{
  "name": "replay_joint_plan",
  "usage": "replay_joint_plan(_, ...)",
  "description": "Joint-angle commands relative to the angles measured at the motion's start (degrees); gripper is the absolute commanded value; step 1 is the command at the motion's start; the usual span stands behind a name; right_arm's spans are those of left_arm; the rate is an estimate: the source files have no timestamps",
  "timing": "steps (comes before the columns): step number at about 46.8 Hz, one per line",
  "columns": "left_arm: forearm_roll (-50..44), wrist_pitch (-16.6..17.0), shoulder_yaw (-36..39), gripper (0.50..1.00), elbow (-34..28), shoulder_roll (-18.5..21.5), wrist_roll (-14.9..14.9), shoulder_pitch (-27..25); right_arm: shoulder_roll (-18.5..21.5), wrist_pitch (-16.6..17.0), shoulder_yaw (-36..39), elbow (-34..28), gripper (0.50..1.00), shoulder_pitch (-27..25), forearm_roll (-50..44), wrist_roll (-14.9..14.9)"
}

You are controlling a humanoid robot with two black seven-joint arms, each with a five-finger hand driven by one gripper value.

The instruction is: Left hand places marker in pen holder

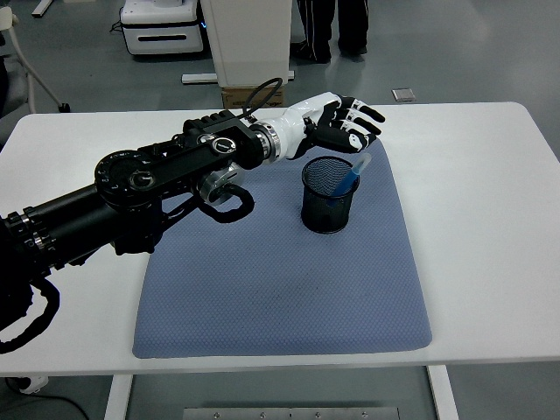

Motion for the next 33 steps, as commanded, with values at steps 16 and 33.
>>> replay_joint_plan(16,0.0,0.0,-1.2,0.786,0.0,0.8,0.0,0.0,0.0,0.0,0.0,0.0,1.000,0.0,0.0,0.0)
replay_joint_plan(33,-2.5,0.4,-7.2,1.000,3.3,4.0,0.0,0.4,0.0,0.0,0.0,0.0,1.000,0.0,0.0,0.0)
